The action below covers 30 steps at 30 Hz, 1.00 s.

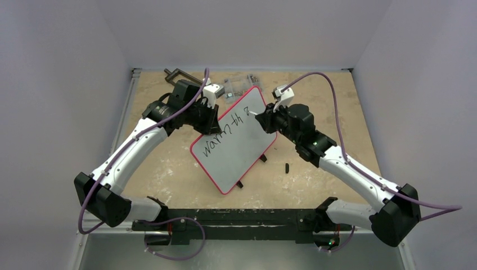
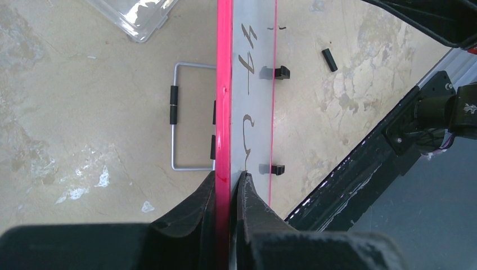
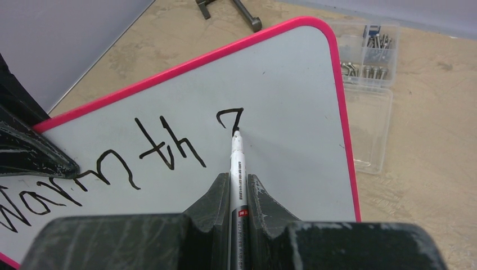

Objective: Write a sentence on the whiteboard

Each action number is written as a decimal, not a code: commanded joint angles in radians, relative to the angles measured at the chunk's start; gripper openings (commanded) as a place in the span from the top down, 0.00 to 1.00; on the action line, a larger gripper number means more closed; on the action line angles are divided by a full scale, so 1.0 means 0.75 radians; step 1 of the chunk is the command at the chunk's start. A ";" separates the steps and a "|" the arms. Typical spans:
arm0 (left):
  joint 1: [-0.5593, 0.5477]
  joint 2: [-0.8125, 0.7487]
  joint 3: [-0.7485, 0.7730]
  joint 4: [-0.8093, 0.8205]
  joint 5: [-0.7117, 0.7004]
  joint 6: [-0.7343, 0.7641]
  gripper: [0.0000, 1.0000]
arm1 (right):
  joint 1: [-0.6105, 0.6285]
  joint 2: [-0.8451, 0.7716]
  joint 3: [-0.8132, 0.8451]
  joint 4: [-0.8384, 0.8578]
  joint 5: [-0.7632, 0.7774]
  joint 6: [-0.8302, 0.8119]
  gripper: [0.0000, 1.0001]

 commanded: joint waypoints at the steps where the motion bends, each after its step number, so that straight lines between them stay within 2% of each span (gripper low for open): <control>1: 0.021 0.023 -0.015 -0.085 -0.415 0.177 1.00 | 0.003 -0.053 0.069 -0.013 0.013 -0.014 1.00; 8: 0.021 0.023 -0.017 -0.086 -0.415 0.178 1.00 | 0.003 -0.077 0.110 -0.013 -0.013 -0.004 1.00; 22: 0.021 0.024 -0.015 -0.085 -0.414 0.177 1.00 | 0.004 0.068 0.177 0.061 -0.043 -0.008 1.00; 30: 0.021 0.022 -0.016 -0.084 -0.416 0.178 1.00 | 0.004 0.067 0.109 0.059 0.005 -0.009 1.00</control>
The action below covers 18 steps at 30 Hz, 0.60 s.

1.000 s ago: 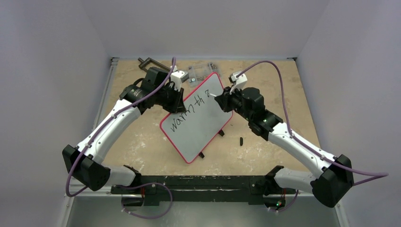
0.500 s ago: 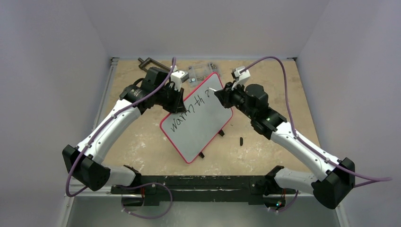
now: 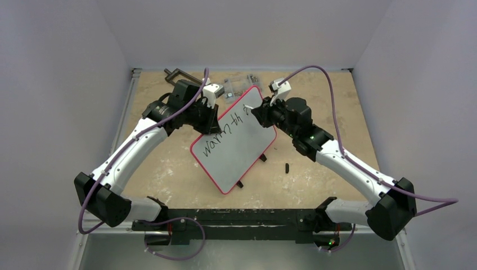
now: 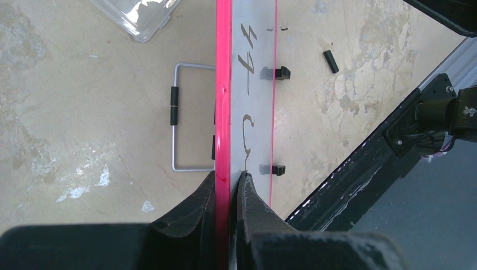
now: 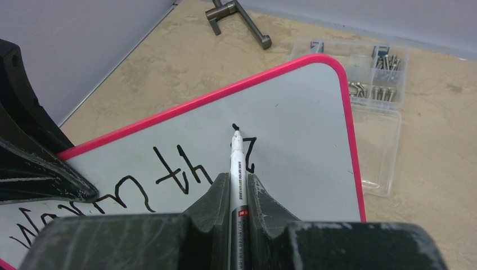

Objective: Write a sentence on the whiteboard

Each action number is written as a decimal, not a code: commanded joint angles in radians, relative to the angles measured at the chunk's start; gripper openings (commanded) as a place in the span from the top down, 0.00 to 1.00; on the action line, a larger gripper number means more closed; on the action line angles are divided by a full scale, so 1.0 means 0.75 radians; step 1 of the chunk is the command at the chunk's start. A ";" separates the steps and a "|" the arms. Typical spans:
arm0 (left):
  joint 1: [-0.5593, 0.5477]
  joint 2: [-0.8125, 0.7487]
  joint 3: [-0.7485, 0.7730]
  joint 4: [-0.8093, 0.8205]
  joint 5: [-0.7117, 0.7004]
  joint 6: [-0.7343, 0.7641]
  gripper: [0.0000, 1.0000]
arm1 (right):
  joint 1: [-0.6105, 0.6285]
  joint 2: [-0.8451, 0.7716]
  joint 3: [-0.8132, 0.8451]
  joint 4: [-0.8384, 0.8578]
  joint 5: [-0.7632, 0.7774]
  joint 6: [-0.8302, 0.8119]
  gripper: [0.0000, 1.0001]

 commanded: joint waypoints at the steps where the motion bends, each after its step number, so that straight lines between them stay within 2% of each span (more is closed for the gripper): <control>1: 0.021 0.023 -0.015 -0.086 -0.408 0.186 1.00 | 0.003 -0.017 -0.009 0.048 0.044 -0.011 1.00; 9: 0.021 0.022 -0.016 -0.084 -0.404 0.186 1.00 | 0.004 -0.030 0.005 0.027 0.052 -0.009 1.00; 18: 0.021 0.021 -0.015 -0.084 -0.405 0.185 1.00 | 0.004 -0.094 0.017 -0.036 0.159 0.006 1.00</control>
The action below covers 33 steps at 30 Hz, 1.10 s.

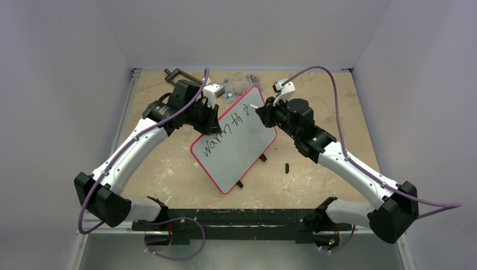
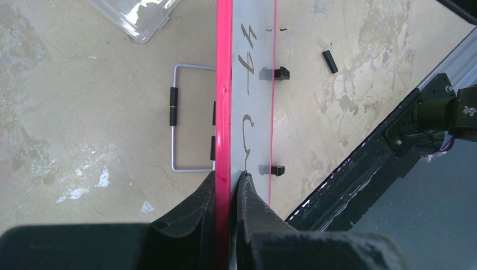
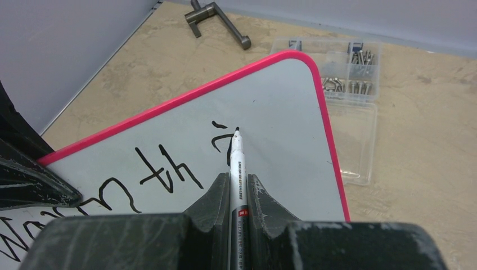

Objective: Write a sentence on the whiteboard

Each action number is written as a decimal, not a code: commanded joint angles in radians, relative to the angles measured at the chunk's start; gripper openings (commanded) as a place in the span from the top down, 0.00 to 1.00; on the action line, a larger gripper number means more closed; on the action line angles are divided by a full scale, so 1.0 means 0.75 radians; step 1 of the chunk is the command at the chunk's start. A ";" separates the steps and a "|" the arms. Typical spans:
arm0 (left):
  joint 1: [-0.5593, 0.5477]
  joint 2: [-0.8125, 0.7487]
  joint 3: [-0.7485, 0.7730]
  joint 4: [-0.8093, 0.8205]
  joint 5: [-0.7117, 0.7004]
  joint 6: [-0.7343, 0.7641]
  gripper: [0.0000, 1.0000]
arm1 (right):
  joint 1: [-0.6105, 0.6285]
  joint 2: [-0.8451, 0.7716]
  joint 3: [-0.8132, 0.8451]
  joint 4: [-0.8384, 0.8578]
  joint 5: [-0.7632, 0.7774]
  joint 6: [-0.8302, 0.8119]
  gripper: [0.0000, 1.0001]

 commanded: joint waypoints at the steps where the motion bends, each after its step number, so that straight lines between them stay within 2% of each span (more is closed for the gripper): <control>1: 0.024 0.022 -0.015 -0.087 -0.404 0.185 1.00 | 0.003 -0.061 0.020 0.008 0.081 0.002 1.00; 21: 0.024 0.024 -0.017 -0.089 -0.403 0.186 1.00 | 0.001 0.056 0.040 0.070 0.044 -0.007 1.00; 33: 0.023 0.022 -0.015 -0.088 -0.403 0.185 1.00 | 0.002 0.025 -0.093 0.073 0.019 0.040 1.00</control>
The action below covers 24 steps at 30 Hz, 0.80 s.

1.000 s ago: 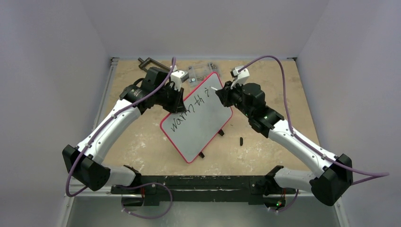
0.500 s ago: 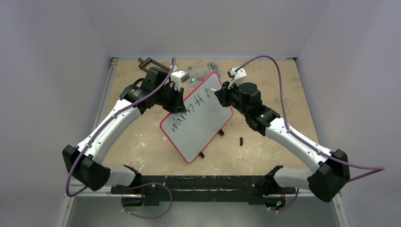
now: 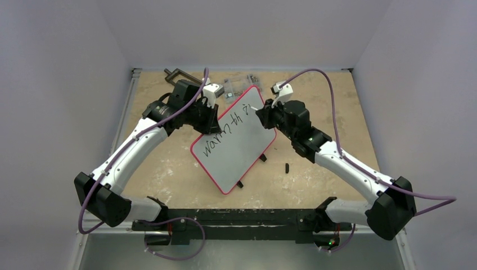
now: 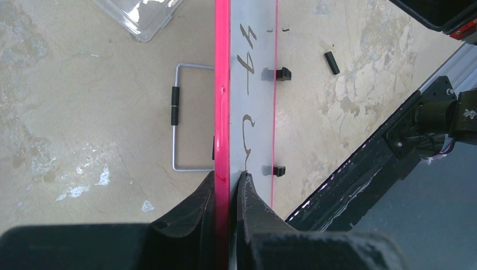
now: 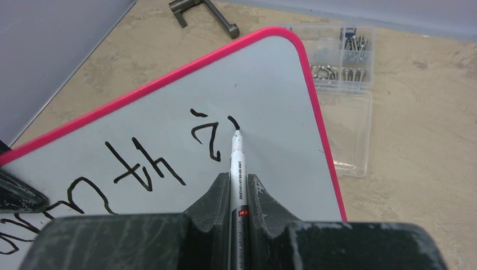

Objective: Write a sentence on the whiteboard

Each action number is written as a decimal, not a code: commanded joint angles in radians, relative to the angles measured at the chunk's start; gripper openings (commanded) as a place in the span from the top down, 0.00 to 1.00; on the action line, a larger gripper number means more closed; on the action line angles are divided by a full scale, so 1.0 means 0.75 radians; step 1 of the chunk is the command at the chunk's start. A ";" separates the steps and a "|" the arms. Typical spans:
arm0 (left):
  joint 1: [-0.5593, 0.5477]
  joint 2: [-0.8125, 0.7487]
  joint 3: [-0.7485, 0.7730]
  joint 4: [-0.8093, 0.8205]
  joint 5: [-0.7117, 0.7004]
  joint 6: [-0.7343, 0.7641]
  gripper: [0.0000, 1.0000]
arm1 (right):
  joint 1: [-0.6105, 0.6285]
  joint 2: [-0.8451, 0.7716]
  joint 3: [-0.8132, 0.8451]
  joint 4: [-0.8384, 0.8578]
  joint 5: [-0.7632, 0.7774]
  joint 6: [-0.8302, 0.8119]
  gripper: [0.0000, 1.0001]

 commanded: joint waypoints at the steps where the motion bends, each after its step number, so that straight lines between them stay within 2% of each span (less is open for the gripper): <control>1: 0.022 0.022 -0.015 -0.087 -0.396 0.197 1.00 | 0.002 -0.021 -0.073 0.025 -0.033 0.040 1.00; 8: 0.023 0.020 -0.015 -0.089 -0.394 0.197 1.00 | 0.003 -0.041 -0.109 0.030 -0.039 0.058 1.00; 24: 0.022 0.021 -0.015 -0.089 -0.392 0.196 1.00 | 0.002 0.030 0.093 0.002 -0.017 0.009 1.00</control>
